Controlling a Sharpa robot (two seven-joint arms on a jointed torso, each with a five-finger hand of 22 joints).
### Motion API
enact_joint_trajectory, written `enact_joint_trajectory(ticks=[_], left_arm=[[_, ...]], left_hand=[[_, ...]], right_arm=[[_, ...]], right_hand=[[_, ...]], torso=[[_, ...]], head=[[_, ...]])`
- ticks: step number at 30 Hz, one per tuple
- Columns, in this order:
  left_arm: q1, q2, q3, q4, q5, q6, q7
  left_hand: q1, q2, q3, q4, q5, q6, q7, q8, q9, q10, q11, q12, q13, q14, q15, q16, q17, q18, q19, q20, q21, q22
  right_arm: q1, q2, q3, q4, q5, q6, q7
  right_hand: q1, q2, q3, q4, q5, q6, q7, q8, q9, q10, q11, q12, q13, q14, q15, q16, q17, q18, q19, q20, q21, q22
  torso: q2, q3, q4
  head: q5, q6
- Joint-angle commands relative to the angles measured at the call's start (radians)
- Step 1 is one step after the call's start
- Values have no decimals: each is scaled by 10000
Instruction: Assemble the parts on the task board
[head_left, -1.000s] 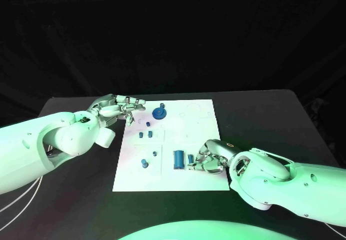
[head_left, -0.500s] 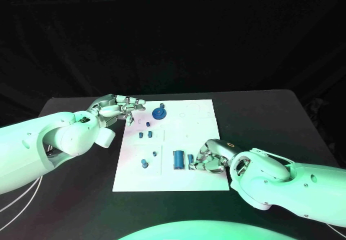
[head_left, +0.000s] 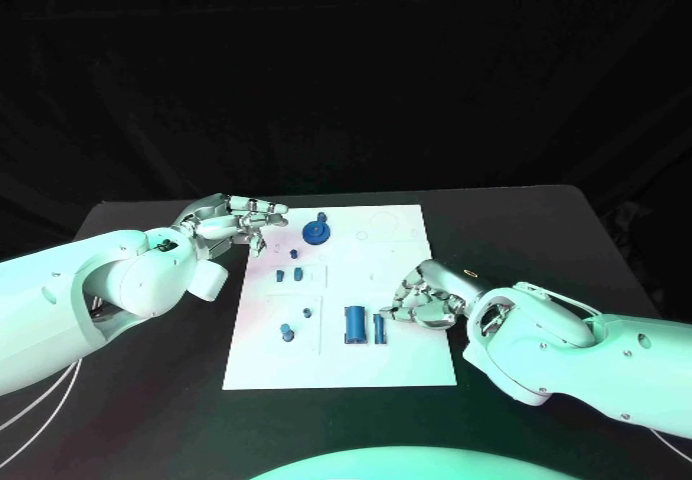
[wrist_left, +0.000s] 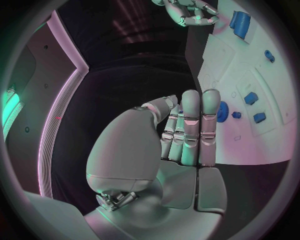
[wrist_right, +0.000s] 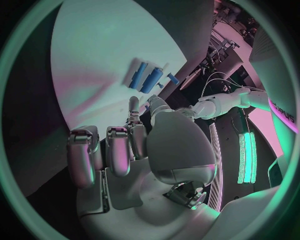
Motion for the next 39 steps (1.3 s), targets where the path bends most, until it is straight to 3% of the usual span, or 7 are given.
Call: enact_joint_trajectory(ticks=[1, 6, 10, 16, 21, 39], left_arm=[[-1, 56, 3, -20, -30, 123, 97], [-2, 82, 2, -26, -30, 127, 100], [-2, 83, 2, -22, -30, 126, 102], [-2, 69, 1, -3, -30, 128, 97], [-1, 62, 1, 5, -30, 134, 95], [-1, 50, 1, 24, -30, 166, 82]], left_hand=[[-80, 38, 33, 14, 25, -64, 7, 60, -2, -59, -6, 49, -6, -58, -4, -8, -10, 184, -73, -24, -27, -9], [-85, 40, 33, 17, 25, -65, 7, 61, -2, -60, -5, 51, -6, -59, -4, -8, -11, 184, -75, -23, -30, -13], [-85, 40, 33, 17, 25, -65, 7, 61, -2, -60, -5, 51, -6, -59, -4, -8, -11, 184, -75, -23, -30, -13], [-85, 40, 33, 17, 25, -65, 7, 61, -2, -60, -5, 51, -6, -59, -4, -8, -11, 184, -75, -23, -30, -13], [-85, 40, 33, 17, 25, -65, 7, 61, -2, -60, -5, 51, -6, -59, -4, -8, -11, 184, -75, -23, -30, -13], [-85, 40, 33, 17, 25, -65, 7, 61, -2, -60, -5, 51, -6, -59, -4, -8, -11, 184, -75, -23, -30, -13]], right_arm=[[132, 6, -1, -165, 744, -349, 596], [237, 156, -1, -378, 716, -175, 537], [178, 329, -13, -513, 398, 40, 318], [14, 495, -25, -620, -270, 315, -21], [-131, 621, -31, -681, -880, 481, -302], [-370, 1030, -33, -921, -1923, 484, -818]], right_hand=[[97, 42, -79, -27, 88, -49, -13, -52, -13, 98, 46, 13, 1271, 826, 7, -24, 1612, -66, 1043, 11, 45, 2630], [208, 76, -109, -69, 107, -8, -30, -29, -10, 140, 33, 118, 1325, 838, 0, 8, 1660, -66, 1043, 13, 45, 2630], [436, 79, -176, -189, -16, 61, -71, 19, 2, 214, -1, 284, 1412, 849, -24, 34, 1697, -66, 1043, 1, 45, 2630], [836, 52, -254, -442, -826, 164, -135, 119, 30, 342, -58, 590, 1573, 854, -71, 43, 1713, -66, 1043, -37, 45, 2630], [1065, -20, -295, -611, -1125, 210, -170, 183, 47, 401, -87, 742, 1654, 858, -94, 57, 1733, -66, 1043, -58, 45, 2630], [1218, 32, -305, -714, -1315, 304, -220, 289, 78, 506, -127, 1026, 1802, 885, -125, 139, 1855, -66, 1043, -84, 45, 2630]], torso=[[-35, -41, 13], [6, 0, 25], [-7, -8, 5], [1, -5, -5], [-7, -6, -1], [-9, -16, 4]], head=[[-44, 37], [-7, 25], [36, -9], [69, -56], [96, -98], [104, -142]])
